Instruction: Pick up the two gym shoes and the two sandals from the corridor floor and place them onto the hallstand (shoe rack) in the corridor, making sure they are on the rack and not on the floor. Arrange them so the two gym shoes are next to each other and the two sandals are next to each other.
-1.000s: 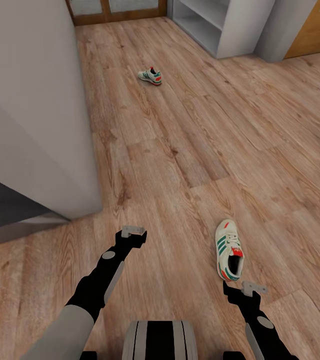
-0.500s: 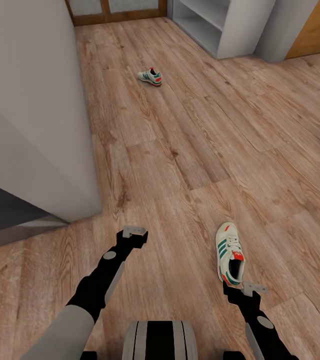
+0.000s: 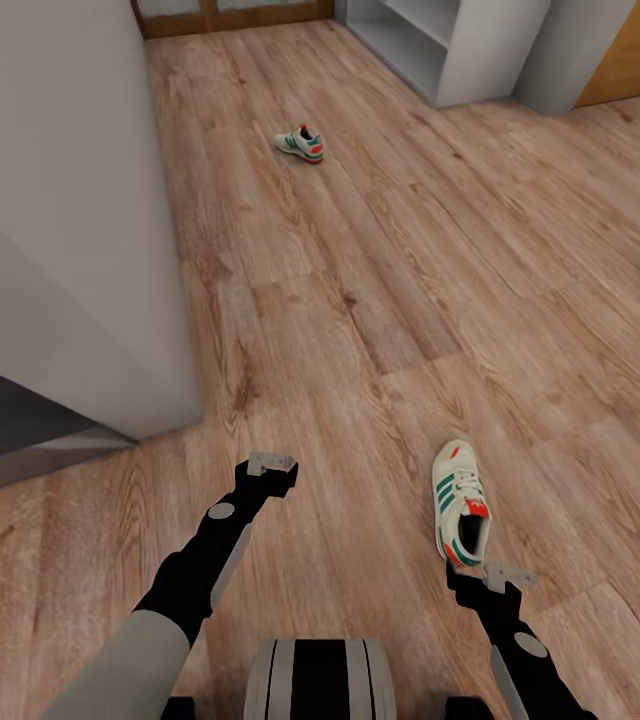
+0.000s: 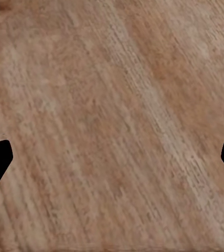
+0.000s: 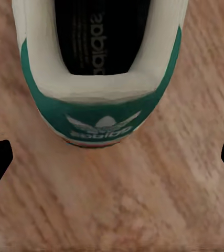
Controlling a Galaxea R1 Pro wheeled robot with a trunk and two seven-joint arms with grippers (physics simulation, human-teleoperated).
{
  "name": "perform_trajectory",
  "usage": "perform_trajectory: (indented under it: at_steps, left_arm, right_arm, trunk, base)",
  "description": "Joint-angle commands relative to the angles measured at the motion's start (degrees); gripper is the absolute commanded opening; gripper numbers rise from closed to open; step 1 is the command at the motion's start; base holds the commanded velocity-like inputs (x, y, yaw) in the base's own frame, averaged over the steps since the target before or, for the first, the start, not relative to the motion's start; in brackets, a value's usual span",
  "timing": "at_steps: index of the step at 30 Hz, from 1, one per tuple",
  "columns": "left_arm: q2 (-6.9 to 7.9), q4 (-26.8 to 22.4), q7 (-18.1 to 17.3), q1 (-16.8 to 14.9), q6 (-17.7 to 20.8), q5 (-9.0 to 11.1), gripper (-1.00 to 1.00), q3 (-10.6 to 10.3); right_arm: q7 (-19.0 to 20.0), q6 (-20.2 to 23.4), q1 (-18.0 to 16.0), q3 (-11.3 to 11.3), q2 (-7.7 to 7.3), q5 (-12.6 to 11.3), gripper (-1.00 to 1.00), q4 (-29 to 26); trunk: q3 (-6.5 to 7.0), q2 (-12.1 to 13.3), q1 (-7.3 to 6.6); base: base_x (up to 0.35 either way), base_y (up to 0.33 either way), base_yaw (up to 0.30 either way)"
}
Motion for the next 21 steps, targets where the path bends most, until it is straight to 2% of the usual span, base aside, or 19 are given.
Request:
perform_trajectory:
  at_steps: [1, 7, 21]
  left_arm:
    - [0.00, -0.09, -0.03, -0.01, 0.32, 0.07, 1.00, -0.02]
    - [0.00, -0.09, -0.03, -0.01, 0.32, 0.03, 1.00, -0.03]
    - [0.00, -0.09, -0.03, -0.01, 0.24, 0.02, 1.00, -0.03]
  right_arm:
    - [-0.03, -0.10, -0.02, -0.03, 0.01, -0.01, 1.00, 0.01]
    - [0.01, -0.09, -0.02, -0.06, 0.01, -0.01, 1.00, 0.01]
    - [0.01, -0.12, -0.02, -0.08, 0.00, -0.01, 1.00, 0.01]
  trunk:
    - [-0.34, -0.03, 0.01]
    - [-1.96, -0.11, 0.17]
    - [-2.00, -0.11, 0.17]
  base:
    - [0.000, 0.000, 0.000]
    - [0.000, 0.000, 0.000]
    - [0.000, 0.000, 0.000]
